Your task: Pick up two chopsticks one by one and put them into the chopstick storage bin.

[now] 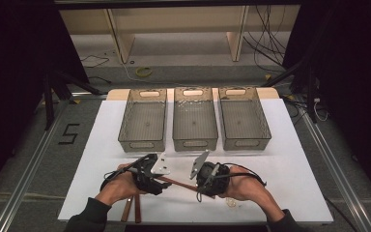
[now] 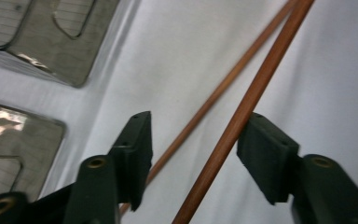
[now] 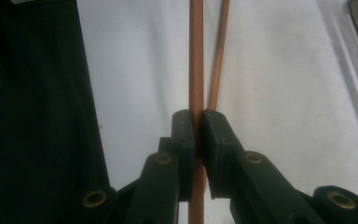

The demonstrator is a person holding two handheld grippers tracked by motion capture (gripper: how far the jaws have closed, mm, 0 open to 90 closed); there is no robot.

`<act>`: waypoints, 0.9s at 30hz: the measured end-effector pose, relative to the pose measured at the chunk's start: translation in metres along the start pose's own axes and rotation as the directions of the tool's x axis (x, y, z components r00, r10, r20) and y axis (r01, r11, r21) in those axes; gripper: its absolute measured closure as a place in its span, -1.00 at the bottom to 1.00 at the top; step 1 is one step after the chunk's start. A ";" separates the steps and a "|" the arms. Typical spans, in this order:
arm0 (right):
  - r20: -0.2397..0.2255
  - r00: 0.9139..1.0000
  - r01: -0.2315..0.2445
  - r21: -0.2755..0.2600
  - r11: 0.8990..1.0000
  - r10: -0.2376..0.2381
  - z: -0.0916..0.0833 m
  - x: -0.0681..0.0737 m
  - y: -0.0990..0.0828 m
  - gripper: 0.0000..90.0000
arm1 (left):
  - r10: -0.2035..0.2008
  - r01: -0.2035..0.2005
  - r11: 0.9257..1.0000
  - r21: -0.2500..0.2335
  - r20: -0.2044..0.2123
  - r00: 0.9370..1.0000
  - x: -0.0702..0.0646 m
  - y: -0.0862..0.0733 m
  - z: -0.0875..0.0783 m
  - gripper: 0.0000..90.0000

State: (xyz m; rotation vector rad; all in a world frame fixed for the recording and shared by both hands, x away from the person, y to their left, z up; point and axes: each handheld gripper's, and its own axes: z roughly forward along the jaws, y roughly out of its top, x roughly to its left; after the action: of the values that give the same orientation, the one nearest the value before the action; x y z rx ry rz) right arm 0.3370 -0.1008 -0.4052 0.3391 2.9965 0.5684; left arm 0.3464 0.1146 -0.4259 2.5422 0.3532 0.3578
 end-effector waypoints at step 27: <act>0.024 0.999 0.032 -0.001 0.999 -0.032 -0.009 -0.009 -0.009 0.78 | 0.141 -0.146 0.989 0.016 0.184 0.973 -0.017 0.004 0.009 0.86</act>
State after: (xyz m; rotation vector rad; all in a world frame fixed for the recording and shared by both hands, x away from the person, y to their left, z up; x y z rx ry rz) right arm 0.3425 -0.1141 -0.3998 0.2949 2.9731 0.5593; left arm 0.3344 0.1018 -0.4337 2.6115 0.1059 0.1720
